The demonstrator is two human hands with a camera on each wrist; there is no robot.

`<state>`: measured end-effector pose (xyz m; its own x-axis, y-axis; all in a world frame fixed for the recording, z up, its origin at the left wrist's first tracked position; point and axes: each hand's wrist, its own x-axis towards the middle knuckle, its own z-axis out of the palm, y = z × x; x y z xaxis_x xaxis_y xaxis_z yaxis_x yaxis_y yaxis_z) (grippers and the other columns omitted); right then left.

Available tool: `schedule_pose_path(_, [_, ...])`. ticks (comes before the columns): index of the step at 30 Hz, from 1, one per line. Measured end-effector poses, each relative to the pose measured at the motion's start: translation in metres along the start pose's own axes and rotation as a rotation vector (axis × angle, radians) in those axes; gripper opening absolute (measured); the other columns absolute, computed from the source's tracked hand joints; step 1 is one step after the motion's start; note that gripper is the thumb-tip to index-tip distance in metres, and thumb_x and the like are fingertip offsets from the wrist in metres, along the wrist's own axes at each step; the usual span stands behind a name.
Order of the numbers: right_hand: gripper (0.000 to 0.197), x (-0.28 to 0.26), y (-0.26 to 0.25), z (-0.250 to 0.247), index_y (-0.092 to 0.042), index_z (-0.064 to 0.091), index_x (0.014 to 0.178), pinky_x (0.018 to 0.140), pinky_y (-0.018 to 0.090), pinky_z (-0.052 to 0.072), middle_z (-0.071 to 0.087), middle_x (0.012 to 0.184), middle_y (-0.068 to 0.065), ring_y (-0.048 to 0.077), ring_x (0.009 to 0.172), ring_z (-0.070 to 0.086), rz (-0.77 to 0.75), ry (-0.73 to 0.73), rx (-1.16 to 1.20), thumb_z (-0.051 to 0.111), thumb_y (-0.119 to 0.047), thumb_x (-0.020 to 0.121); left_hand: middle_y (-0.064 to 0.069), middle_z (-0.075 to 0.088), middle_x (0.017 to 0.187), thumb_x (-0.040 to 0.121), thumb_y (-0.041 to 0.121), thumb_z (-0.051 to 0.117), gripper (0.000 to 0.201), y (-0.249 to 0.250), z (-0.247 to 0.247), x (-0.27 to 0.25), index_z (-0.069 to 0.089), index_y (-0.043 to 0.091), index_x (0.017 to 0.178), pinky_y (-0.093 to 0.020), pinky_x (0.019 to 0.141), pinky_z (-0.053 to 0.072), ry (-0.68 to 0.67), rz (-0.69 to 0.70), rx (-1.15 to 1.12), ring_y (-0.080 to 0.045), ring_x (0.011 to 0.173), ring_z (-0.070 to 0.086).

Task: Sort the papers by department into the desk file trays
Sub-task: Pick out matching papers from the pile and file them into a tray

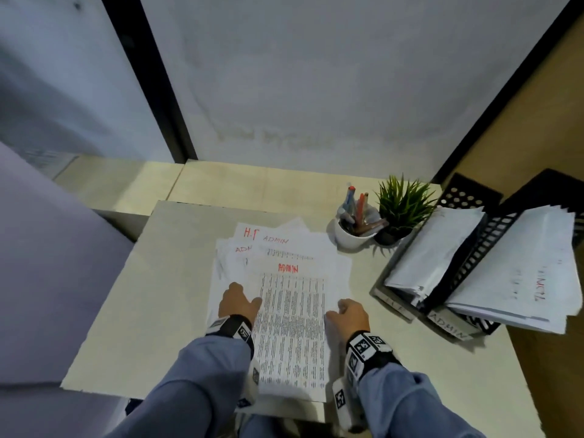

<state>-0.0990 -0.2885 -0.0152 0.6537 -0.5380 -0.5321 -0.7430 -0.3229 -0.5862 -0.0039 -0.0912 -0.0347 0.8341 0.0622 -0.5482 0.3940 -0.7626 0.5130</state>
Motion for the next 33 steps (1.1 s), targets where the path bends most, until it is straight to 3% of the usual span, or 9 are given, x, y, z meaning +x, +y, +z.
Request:
schedule_pose_path(2, [0.003,-0.002,-0.001,0.002,-0.011,0.060,0.084,0.072,0.024,0.044,0.059,0.086,0.004,0.024,0.084,0.058,0.004,-0.015,0.008,0.060,-0.010,0.081,-0.017,0.051,0.132,0.082,0.030,0.066,0.062,-0.004,0.000,-0.002,0.038,0.006,0.131,-0.038,0.097,0.045,-0.025,-0.043,-0.013,-0.034,0.118,0.053])
schedule_pose_path(4, [0.009,-0.002,0.000,0.004,-0.010,0.053,0.074,0.055,0.020,0.040,0.056,0.074,0.002,0.022,0.073,0.056,-0.003,-0.010,0.016,0.060,-0.006,0.079,-0.016,0.056,0.125,0.081,0.028,0.068,0.055,-0.008,0.001,-0.005,0.042,0.009,0.125,-0.034,0.088,0.045,-0.046,-0.072,-0.041,-0.033,0.110,0.057])
schedule_pose_path(9, [0.003,0.001,0.007,0.009,0.003,0.061,0.074,0.057,0.023,0.041,0.058,0.068,0.007,0.022,0.064,0.053,-0.011,0.061,0.043,0.058,0.004,0.074,-0.011,0.062,0.112,0.085,0.024,0.062,0.020,-0.014,0.004,-0.007,0.062,0.012,0.101,-0.031,0.086,0.047,-0.020,0.041,0.074,-0.028,0.099,0.059])
schedule_pose_path(16, [0.046,0.001,0.021,0.002,-0.004,0.059,0.039,0.048,0.022,0.047,0.065,0.052,0.013,0.025,0.051,0.058,0.136,0.089,0.655,0.035,0.025,0.066,-0.014,0.073,0.087,0.078,-0.013,0.042,0.039,-0.004,-0.002,-0.006,0.076,0.005,0.072,-0.029,0.069,0.053,0.149,0.070,-0.189,-0.033,0.079,0.066])
schedule_pose_path(19, [0.050,0.001,0.026,-0.001,-0.004,0.052,0.033,0.042,0.022,0.049,0.069,0.056,0.016,0.025,0.049,0.064,0.165,0.008,0.817,0.029,0.025,0.066,-0.016,0.069,0.097,0.078,-0.016,0.043,0.035,-0.004,-0.005,0.000,0.071,0.005,0.079,-0.028,0.068,0.048,0.154,0.054,-0.203,-0.034,0.087,0.065])
schedule_pose_path(24, [0.038,0.009,0.037,0.002,-0.012,0.054,0.032,0.052,0.024,0.045,0.067,0.083,0.025,0.032,0.072,0.060,0.220,-0.013,0.813,0.039,0.011,0.058,-0.016,0.060,0.113,0.087,0.008,0.056,0.034,-0.006,-0.006,0.010,0.046,0.009,0.120,-0.035,0.086,0.044,0.049,-0.028,-0.161,-0.035,0.106,0.058])
schedule_pose_path(27, [0.025,0.008,0.036,0.003,-0.013,0.055,0.031,0.055,0.024,0.039,0.061,0.077,0.017,0.028,0.068,0.055,0.234,-0.026,0.837,0.041,0.002,0.045,-0.006,0.058,0.089,0.083,0.009,0.060,0.016,-0.001,-0.008,0.008,0.051,0.014,0.095,-0.026,0.070,0.040,-0.020,0.054,-0.146,-0.030,0.089,0.058])
schedule_pose_path(29, [0.031,0.007,0.035,0.002,-0.013,0.055,0.031,0.050,0.023,0.041,0.059,0.075,0.015,0.027,0.067,0.053,0.239,-0.026,0.875,0.044,0.007,0.053,-0.001,0.047,0.065,0.083,0.005,0.058,0.025,-0.001,-0.008,0.007,0.046,0.018,0.065,-0.023,0.055,0.030,-0.024,0.155,-0.127,-0.026,0.073,0.046])
schedule_pose_path(33, [0.055,0.008,0.032,-0.001,-0.011,0.057,0.030,0.044,0.019,0.045,0.062,0.066,0.014,0.026,0.062,0.052,0.220,-0.011,0.992,0.036,0.024,0.068,-0.003,0.053,0.061,0.082,0.000,0.058,0.034,-0.011,-0.009,0.004,0.053,0.020,0.055,-0.021,0.057,0.032,0.010,0.214,-0.259,-0.024,0.065,0.046])
